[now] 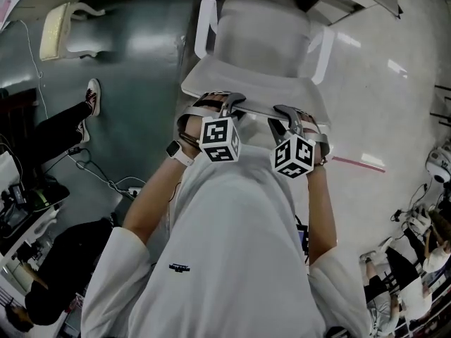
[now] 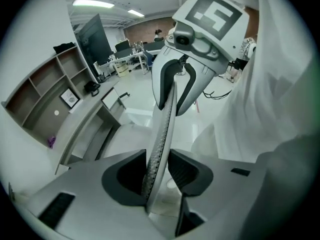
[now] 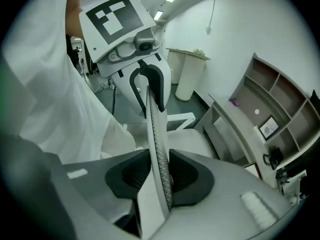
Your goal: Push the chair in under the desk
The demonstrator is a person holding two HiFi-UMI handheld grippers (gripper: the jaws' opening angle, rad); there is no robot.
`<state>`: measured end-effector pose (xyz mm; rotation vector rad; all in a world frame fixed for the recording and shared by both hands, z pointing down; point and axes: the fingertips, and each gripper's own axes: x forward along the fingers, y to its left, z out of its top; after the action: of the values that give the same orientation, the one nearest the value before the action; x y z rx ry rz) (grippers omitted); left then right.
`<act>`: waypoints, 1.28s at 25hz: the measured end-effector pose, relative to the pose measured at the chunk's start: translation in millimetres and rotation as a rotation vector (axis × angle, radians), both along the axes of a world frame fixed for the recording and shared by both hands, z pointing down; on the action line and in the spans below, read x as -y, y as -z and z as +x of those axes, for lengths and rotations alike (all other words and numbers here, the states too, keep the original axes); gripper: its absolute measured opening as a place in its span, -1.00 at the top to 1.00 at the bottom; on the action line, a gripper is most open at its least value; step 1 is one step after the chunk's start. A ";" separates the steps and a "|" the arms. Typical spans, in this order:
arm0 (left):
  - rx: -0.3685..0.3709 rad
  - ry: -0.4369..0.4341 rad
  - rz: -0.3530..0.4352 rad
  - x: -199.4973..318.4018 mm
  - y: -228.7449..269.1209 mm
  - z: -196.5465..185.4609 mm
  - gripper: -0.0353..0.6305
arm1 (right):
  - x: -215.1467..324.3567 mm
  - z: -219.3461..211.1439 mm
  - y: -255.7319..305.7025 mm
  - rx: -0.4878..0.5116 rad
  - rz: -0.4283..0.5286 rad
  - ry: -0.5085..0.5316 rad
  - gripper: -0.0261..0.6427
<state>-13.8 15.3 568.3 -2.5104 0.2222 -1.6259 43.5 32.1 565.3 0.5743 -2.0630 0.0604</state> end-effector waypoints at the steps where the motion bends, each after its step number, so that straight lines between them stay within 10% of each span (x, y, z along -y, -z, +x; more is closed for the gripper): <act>1: -0.001 0.000 -0.005 0.1 0.3 0.5 0.48 | 0.2 0.5 0.2 -0.001 -0.001 -0.001 0.55; 32: -0.033 0.005 0.061 88.6 2.9 14.8 0.47 | 90.3 15.1 0.9 -0.030 0.127 -0.029 0.53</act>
<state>1.1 -73.3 565.4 -2.4948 0.2786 -1.5556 58.6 -58.2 564.4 0.6791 -2.0394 -0.0630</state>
